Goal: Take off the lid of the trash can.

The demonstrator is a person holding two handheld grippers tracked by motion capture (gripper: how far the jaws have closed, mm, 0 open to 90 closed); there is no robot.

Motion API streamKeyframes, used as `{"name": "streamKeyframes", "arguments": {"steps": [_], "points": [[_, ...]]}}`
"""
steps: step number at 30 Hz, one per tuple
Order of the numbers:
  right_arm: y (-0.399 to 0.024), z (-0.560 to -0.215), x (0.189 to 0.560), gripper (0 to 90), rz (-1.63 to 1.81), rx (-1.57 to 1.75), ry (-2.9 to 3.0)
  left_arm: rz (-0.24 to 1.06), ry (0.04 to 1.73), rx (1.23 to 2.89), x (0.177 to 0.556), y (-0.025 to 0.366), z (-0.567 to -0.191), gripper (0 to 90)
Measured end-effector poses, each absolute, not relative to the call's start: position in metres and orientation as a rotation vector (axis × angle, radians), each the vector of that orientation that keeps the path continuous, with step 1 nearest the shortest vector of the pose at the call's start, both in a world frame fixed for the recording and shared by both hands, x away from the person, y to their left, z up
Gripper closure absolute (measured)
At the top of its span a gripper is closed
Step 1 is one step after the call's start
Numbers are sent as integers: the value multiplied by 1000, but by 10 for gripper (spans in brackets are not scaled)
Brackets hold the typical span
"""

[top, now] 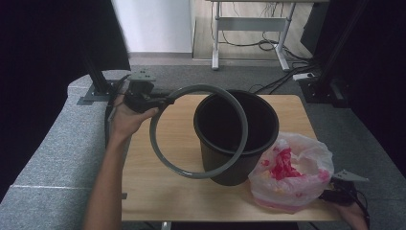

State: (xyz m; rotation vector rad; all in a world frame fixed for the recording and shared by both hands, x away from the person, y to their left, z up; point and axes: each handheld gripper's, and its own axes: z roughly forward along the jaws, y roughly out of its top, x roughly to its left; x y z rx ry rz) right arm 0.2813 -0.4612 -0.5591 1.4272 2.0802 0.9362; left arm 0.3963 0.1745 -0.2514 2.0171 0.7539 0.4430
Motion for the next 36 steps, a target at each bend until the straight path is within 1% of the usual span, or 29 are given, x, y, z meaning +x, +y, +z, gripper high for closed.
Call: {"name": "streamKeyframes", "arguments": {"steps": [20,36], "points": [[-461,-559,281,169,936,1428,2078,443,772,2023,388,195,-260,791],[-461,-559,281,169,935,1430,2077,466,769,2010,374,213,-256,791]]}}
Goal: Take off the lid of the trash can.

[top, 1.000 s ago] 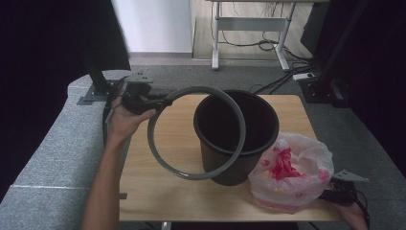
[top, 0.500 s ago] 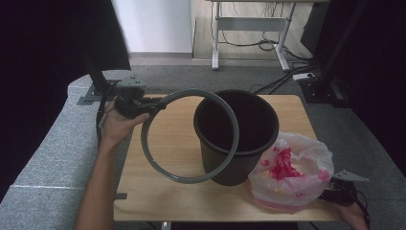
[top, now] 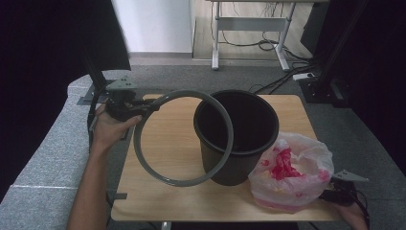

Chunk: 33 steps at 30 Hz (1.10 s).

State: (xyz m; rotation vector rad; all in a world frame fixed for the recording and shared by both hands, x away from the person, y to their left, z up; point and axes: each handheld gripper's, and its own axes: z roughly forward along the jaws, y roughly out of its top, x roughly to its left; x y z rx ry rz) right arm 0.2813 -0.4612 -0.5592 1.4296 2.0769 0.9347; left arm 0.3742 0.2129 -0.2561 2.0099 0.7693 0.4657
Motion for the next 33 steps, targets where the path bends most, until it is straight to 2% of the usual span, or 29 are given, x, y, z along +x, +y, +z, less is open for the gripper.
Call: {"name": "streamKeyframes", "arguments": {"steps": [33], "points": [[-461,-559,281,169,934,1432,2075,478,874,1980,349,275,-281,791]]}}
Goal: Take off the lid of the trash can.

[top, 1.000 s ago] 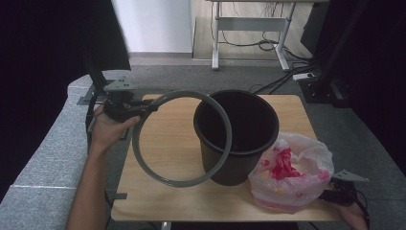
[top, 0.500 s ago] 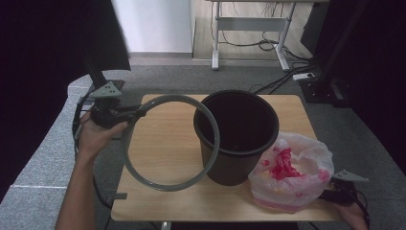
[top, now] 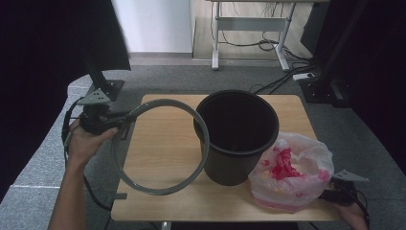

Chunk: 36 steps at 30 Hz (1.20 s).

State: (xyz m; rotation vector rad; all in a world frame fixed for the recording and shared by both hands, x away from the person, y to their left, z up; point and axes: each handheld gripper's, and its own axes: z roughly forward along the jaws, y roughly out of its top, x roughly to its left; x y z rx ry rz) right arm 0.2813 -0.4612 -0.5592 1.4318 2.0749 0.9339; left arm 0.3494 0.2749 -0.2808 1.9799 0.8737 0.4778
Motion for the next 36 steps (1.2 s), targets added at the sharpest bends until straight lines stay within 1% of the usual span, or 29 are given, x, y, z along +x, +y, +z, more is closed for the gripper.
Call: {"name": "streamKeyframes", "arguments": {"steps": [17,36], "points": [[-461,-559,281,169,934,1432,2074,480,901,1971,341,295,-290,791],[-461,-559,281,170,932,1435,2072,432,930,1990,344,298,-330,790]]}}
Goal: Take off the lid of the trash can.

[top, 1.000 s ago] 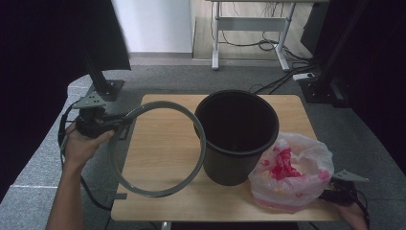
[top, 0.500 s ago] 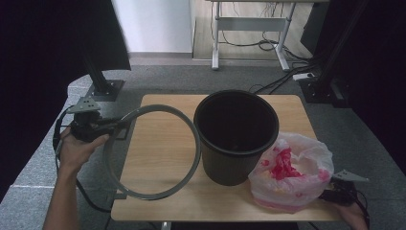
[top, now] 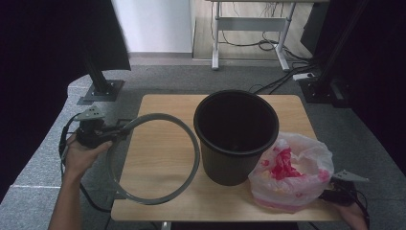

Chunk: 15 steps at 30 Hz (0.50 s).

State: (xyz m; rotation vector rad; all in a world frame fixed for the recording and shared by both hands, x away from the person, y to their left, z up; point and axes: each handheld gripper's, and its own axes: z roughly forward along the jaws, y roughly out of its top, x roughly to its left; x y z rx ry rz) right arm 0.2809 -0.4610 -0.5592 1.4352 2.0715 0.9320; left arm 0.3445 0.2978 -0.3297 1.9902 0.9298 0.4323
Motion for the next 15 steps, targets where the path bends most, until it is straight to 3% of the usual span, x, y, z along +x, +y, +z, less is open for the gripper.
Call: {"name": "streamKeyframes", "arguments": {"steps": [15], "points": [[-461,-559,281,170,932,1435,2072,374,939,1976,353,294,-378,789]]}}
